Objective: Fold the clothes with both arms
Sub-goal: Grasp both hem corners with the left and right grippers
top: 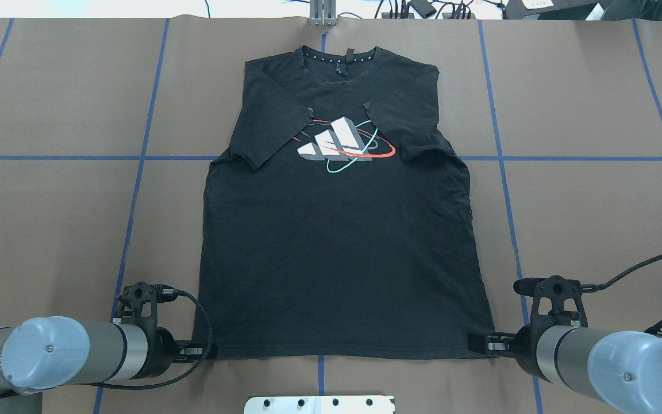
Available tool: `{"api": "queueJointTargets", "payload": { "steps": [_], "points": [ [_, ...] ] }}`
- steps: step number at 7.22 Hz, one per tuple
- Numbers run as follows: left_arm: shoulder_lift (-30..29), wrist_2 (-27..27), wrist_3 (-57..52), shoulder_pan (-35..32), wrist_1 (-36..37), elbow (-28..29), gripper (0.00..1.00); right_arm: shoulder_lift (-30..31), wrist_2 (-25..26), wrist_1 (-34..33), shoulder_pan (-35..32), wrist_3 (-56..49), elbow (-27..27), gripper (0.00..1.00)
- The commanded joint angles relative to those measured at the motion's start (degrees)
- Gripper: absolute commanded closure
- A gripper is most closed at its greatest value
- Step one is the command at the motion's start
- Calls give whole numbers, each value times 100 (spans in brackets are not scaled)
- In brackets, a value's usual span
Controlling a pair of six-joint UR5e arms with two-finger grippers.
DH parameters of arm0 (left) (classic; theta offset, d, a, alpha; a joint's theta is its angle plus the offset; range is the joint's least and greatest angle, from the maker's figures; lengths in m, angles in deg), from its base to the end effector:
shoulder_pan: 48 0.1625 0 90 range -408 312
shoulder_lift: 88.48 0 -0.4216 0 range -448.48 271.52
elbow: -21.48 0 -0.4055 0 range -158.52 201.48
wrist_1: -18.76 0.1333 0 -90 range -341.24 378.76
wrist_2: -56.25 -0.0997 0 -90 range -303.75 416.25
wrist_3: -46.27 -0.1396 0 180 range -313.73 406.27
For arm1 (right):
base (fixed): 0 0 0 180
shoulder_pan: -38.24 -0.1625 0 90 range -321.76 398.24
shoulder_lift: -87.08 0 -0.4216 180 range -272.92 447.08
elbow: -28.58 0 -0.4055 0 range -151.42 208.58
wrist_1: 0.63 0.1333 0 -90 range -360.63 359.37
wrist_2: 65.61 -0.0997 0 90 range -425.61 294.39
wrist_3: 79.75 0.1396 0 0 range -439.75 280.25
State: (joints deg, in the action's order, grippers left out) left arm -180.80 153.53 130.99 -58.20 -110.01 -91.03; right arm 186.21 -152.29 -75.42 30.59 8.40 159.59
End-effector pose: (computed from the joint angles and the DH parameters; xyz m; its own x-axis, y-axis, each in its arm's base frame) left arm 0.5242 -0.2118 0.3857 0.4416 0.0133 -0.8971 0.0234 0.9994 0.0263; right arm -0.4246 -0.1997 0.3865 0.6801 0.0588 0.7308 -0.1531 0.9862 0.0631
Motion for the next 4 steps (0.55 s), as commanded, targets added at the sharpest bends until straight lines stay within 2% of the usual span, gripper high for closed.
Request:
{"api": "queueJointTargets", "payload": {
  "steps": [1, 3, 4],
  "points": [
    [12, 2, 0, 1, 10, 9, 67, 0, 2, 0, 1, 0, -6, 0],
    [118, -7, 0, 1, 10, -43, 99, 0, 2, 0, 1, 0, 3, 0],
    [118, -7, 0, -8, 10, -52, 100, 0, -6, 0, 1, 0, -6, 0]
  ]
}}
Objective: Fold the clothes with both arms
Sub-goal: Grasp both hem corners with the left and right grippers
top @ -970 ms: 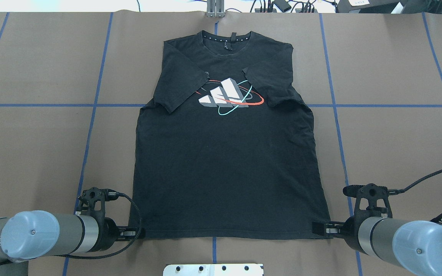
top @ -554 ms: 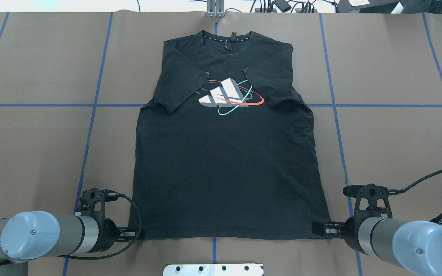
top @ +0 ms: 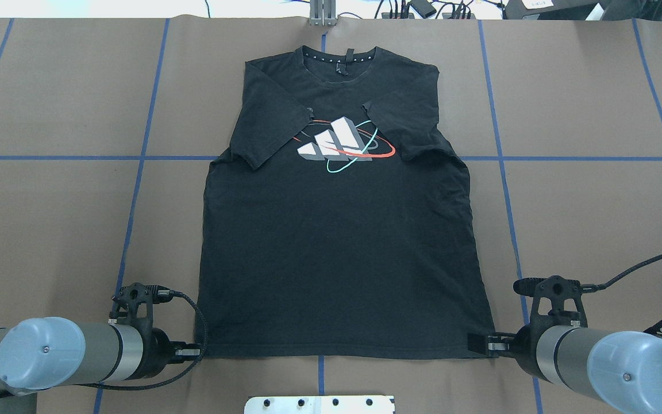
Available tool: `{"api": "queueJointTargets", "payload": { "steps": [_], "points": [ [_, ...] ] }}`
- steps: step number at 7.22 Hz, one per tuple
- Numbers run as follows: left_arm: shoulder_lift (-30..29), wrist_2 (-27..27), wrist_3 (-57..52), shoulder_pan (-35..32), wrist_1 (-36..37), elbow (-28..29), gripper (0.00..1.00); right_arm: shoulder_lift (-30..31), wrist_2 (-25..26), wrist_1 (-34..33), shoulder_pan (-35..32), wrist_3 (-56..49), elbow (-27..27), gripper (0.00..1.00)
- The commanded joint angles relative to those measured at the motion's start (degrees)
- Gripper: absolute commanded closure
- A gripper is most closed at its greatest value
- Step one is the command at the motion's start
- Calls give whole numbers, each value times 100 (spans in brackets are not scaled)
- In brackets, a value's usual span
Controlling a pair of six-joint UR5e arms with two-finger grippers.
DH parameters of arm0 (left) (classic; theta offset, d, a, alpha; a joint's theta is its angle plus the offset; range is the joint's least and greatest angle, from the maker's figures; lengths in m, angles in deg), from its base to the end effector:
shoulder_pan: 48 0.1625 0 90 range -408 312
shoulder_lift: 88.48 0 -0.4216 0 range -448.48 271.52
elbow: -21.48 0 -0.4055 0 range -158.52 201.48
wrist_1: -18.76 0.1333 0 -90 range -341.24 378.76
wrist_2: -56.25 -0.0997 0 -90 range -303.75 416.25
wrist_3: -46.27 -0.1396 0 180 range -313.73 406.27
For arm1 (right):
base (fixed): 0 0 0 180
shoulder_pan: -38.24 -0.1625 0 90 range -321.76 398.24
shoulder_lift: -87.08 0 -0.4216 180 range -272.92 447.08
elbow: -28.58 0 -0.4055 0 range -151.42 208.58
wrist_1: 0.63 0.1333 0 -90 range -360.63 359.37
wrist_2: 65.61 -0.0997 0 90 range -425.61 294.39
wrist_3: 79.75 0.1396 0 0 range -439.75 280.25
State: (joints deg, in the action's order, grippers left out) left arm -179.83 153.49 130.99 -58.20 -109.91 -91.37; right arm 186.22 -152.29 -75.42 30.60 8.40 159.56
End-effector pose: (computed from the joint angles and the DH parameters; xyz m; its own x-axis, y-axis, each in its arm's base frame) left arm 0.5194 -0.2110 0.3922 0.4529 0.0113 -0.8915 0.0237 0.9994 0.0247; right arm -0.4247 -0.1996 0.3868 0.6806 0.0588 0.7303 -0.1528 0.9862 0.0631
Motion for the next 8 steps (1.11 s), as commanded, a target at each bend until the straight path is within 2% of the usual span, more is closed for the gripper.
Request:
{"api": "queueJointTargets", "payload": {
  "steps": [1, 5, 8],
  "points": [
    [29, -12, 0, -8, 0, -97, 100, 0, -7, 0, 0, 0, -2, 0],
    [21, -29, 26, -17, 0, -185, 100, 35, -7, 9, 44, -44, -107, 0],
    [3, -65, 158, 1, -8, -229, 100, 79, 124, 1210, 70, 0, -826, 1]
  ]
}}
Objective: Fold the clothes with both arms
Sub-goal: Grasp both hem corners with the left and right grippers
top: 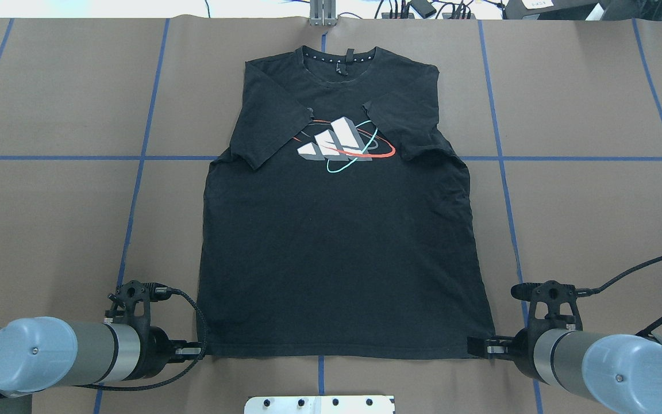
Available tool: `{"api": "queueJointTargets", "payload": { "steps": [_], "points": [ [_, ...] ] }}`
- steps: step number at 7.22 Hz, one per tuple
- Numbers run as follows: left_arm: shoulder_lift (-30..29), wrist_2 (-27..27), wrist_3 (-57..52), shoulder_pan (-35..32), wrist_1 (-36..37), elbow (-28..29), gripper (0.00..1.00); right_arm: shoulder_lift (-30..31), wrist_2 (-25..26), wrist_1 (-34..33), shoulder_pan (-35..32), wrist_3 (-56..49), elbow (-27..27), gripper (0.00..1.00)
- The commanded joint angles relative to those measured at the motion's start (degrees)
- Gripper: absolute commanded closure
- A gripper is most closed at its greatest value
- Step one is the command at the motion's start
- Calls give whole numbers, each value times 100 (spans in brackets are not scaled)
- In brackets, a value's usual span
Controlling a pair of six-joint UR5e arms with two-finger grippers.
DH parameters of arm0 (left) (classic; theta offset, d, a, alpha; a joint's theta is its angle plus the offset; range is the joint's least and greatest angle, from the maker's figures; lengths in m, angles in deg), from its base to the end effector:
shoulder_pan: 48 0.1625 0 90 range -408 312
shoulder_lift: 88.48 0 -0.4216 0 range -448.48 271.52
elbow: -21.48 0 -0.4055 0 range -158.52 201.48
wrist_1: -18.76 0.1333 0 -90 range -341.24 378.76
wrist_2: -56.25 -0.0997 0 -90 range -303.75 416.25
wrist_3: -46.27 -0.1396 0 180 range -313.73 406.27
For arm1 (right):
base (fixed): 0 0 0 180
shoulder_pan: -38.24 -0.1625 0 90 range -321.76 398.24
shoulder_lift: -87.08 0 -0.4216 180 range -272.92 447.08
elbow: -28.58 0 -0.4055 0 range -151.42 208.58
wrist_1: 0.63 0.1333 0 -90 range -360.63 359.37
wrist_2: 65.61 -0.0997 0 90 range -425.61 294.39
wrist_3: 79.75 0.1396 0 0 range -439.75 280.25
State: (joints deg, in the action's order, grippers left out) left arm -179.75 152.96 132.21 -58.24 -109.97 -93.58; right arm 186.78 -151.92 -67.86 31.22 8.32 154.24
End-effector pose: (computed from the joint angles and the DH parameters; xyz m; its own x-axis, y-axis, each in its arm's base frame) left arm 0.5111 -0.2112 0.3722 0.4190 -0.0042 -0.9080 0.0427 0.9990 0.0151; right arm -0.4432 -0.1979 0.4175 0.6600 0.0474 0.7498 -0.1478 0.9867 0.0677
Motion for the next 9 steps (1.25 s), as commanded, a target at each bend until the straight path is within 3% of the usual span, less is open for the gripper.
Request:
{"api": "queueJointTargets", "payload": {
  "steps": [1, 2, 5, 9],
  "points": [
    [-5, -47, 37, 5, -12, -25, 100, 84, 166, 770, 26, 8, -454, 2],
    [-5, -47, 37, 5, -12, -95, 100, 215, 167, 1069, 35, -9, -542, 6],
    [4, -47, 37, 5, 6, -209, 100, 251, 132, 1072, 69, -9, -543, 47],
    [4, -47, 37, 14, 6, -227, 100, 243, 158, 1037, 254, -1, -526, 57]
  ]
}}
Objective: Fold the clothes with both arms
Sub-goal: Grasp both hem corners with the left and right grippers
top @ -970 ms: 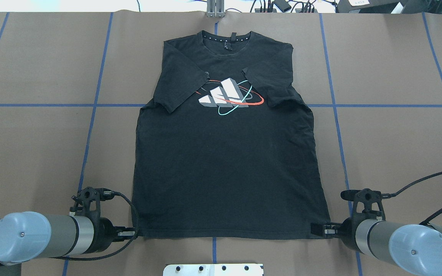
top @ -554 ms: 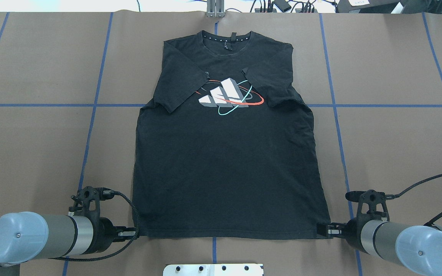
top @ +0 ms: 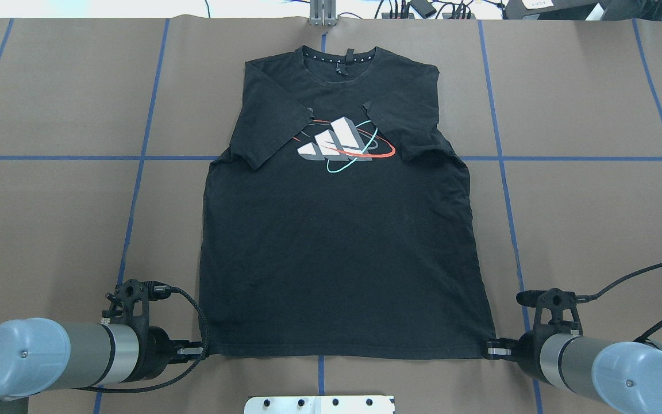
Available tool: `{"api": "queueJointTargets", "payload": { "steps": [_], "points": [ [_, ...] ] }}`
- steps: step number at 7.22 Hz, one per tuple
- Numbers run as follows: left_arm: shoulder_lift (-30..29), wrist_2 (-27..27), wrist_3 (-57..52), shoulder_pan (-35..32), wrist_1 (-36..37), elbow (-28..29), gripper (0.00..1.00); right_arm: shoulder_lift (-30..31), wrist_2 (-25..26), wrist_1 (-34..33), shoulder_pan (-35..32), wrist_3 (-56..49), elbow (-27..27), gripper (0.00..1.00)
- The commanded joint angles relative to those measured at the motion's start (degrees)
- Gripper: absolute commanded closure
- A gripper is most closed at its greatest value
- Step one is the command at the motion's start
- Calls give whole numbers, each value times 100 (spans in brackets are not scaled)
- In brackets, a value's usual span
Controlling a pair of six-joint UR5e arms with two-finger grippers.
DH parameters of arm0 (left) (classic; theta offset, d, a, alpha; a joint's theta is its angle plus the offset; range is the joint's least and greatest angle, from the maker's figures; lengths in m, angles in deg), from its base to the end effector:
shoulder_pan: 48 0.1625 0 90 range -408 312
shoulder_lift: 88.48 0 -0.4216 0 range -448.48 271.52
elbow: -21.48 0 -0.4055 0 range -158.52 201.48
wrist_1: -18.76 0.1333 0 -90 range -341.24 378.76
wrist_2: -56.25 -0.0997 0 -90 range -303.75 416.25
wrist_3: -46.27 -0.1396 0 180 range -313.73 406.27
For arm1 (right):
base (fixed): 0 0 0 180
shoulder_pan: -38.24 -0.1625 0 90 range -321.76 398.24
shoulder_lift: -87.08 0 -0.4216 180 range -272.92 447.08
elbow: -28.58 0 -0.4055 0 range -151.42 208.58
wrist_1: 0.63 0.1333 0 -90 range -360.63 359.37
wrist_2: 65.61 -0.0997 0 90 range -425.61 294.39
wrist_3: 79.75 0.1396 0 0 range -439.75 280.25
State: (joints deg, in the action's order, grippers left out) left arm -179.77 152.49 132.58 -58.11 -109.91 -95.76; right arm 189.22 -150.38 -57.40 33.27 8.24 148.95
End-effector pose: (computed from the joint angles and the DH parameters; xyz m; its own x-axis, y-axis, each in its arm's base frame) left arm 0.5033 -0.2097 0.3522 0.3856 -0.0038 -0.9227 0.0511 0.9985 0.0173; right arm -0.4529 -0.1860 0.4565 0.6259 0.0194 0.7797 -0.1354 0.9872 0.0842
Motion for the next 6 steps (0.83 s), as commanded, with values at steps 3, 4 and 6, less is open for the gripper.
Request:
{"api": "queueJointTargets", "payload": {
  "steps": [3, 4, 6],
  "points": [
    [6, 0, 0, 0, 0, -36, 100, 7, 4, -18, 66, -1, 4, 100],
    [6, 0, 0, 0, 0, -36, 100, 16, -39, -18, 66, -1, 30, 100],
    [23, 87, -35, -34, 26, -219, 100, 121, -310, -27, -3, -10, 310, 100]
  ]
}}
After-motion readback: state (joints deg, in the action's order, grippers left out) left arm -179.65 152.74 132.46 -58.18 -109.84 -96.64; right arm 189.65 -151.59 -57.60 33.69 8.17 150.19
